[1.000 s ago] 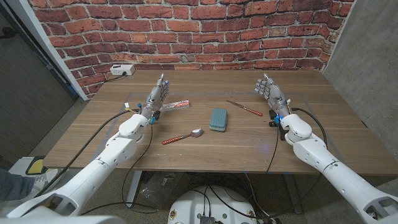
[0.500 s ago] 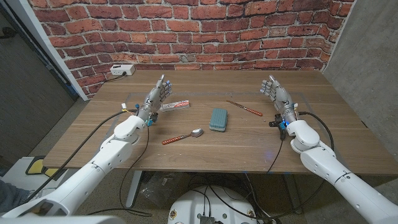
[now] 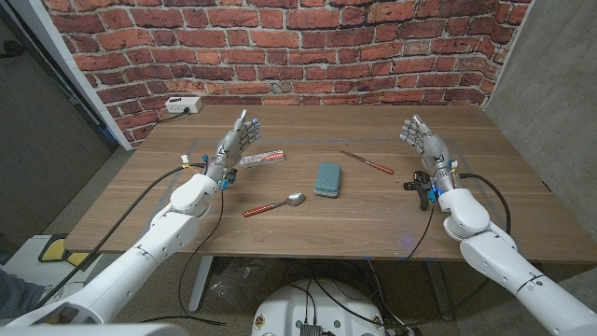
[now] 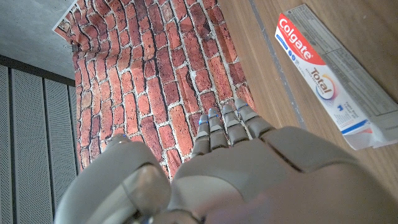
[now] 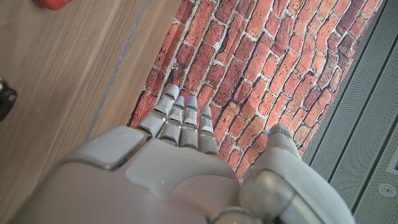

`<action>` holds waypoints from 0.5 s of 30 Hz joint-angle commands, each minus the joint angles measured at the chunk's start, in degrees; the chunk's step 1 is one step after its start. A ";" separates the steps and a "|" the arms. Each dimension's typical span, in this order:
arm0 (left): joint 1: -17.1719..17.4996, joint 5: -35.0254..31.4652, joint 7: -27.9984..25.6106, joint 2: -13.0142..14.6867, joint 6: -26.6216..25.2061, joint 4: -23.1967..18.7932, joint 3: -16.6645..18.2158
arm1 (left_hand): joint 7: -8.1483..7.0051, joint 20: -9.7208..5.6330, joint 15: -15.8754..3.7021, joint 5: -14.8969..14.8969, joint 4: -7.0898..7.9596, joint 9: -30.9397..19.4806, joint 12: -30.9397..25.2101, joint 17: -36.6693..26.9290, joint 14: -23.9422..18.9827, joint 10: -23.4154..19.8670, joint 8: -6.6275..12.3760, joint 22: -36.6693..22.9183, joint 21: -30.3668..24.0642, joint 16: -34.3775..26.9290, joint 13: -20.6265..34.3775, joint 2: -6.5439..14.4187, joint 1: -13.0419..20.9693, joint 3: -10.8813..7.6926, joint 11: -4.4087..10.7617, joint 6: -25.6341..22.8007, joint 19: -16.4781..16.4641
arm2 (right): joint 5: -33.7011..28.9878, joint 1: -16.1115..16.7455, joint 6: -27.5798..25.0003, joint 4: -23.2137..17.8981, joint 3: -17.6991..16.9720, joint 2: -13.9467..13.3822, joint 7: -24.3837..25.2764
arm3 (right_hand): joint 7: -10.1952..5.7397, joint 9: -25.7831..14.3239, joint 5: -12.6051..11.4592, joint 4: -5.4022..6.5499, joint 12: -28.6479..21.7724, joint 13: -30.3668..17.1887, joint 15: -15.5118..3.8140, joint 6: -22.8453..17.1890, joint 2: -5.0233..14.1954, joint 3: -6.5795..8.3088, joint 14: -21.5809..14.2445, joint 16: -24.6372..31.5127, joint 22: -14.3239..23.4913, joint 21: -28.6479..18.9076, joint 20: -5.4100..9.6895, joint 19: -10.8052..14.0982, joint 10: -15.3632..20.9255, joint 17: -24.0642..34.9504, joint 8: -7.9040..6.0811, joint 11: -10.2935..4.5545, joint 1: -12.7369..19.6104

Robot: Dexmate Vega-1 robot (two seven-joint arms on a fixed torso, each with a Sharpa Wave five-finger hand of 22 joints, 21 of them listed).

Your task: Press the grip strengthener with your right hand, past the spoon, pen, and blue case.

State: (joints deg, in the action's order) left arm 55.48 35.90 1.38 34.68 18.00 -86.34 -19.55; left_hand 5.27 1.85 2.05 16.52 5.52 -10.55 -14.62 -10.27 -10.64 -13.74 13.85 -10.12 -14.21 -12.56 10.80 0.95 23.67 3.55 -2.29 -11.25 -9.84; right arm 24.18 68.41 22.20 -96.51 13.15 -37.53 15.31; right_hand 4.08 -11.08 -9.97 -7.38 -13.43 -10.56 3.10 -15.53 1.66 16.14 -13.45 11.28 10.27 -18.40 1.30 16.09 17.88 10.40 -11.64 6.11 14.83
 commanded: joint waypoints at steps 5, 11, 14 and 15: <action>0.03 -1.28 -0.94 0.06 0.00 -0.70 -0.51 | -0.07 0.19 -0.24 -0.16 0.12 -0.06 -0.22 -0.22 -1.11 -1.21 0.18 -0.12 -0.23 -0.33 0.12 0.25 0.21 0.25 0.27 -0.93 -0.95 | -7.27 7.29 -1.38 -5.26 -4.28 -0.39 7.56 | -0.39 -0.13 -0.22 -0.54 0.21 -0.23 -0.33 0.02 0.03 0.39 -1.09 0.26 0.09 -0.11 0.29 1.24 -0.11 -0.03 0.16 -0.15 1.14; 0.13 -1.16 -0.90 0.61 -0.83 -1.61 -0.45 | -0.18 0.21 -0.26 -0.18 0.10 -0.06 -0.11 -0.22 -1.25 -1.23 0.08 -0.12 -0.14 -0.26 0.12 0.28 0.27 0.30 0.22 -0.97 -0.97 | -8.27 9.62 -1.99 -6.63 -5.65 -0.41 8.35 | -0.51 -0.13 -0.24 -0.78 0.21 -0.23 -0.61 0.08 0.02 0.51 -1.86 0.37 0.10 -0.22 0.41 2.15 0.08 -0.05 0.19 -0.17 1.65; -0.41 -1.23 -0.52 0.76 -1.17 -1.42 -0.60 | -0.26 0.31 -0.24 -0.20 0.10 -0.06 -0.05 -0.22 -1.41 -1.27 -0.02 -0.12 -0.15 -0.25 0.12 0.31 0.30 0.32 0.02 -0.89 -1.13 | -8.02 10.69 -2.25 -7.36 -6.39 -0.99 7.58 | -0.34 -0.13 -0.18 -0.63 -0.20 -0.25 -1.47 -0.55 0.15 0.51 -5.01 1.04 0.19 -1.27 1.23 6.45 1.73 0.13 -0.04 -0.37 1.82; -0.68 -1.16 -0.39 0.65 -1.26 -1.19 -0.67 | -0.26 0.37 -0.21 -0.20 0.10 -0.06 -0.04 -0.22 -1.45 -1.27 -0.05 -0.12 -0.16 -0.25 0.12 0.32 0.31 0.33 0.01 -0.88 -1.20 | -8.10 11.04 -2.20 -7.58 -6.63 -1.24 7.31 | -0.31 -0.14 -0.17 -0.57 -0.36 -0.25 -1.73 -0.88 0.24 0.52 -5.80 1.24 0.21 -1.38 1.36 7.02 2.26 0.17 -0.16 -0.56 1.81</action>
State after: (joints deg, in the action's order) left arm 55.46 34.88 0.70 34.93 18.00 -87.15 -19.94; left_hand 5.14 2.31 1.83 16.52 5.52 -10.54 -14.64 -10.27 -11.47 -14.74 13.85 -10.13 -14.21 -12.55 10.80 0.95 23.66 3.54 -2.04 -12.00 -10.39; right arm 17.79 75.14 20.92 -101.29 9.20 -37.86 21.82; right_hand 3.85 -11.08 -9.96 -7.83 -13.43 -10.55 1.91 -15.34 1.84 16.61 -17.26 11.94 10.27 -19.22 2.16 20.97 18.69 10.40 -11.65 5.82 16.16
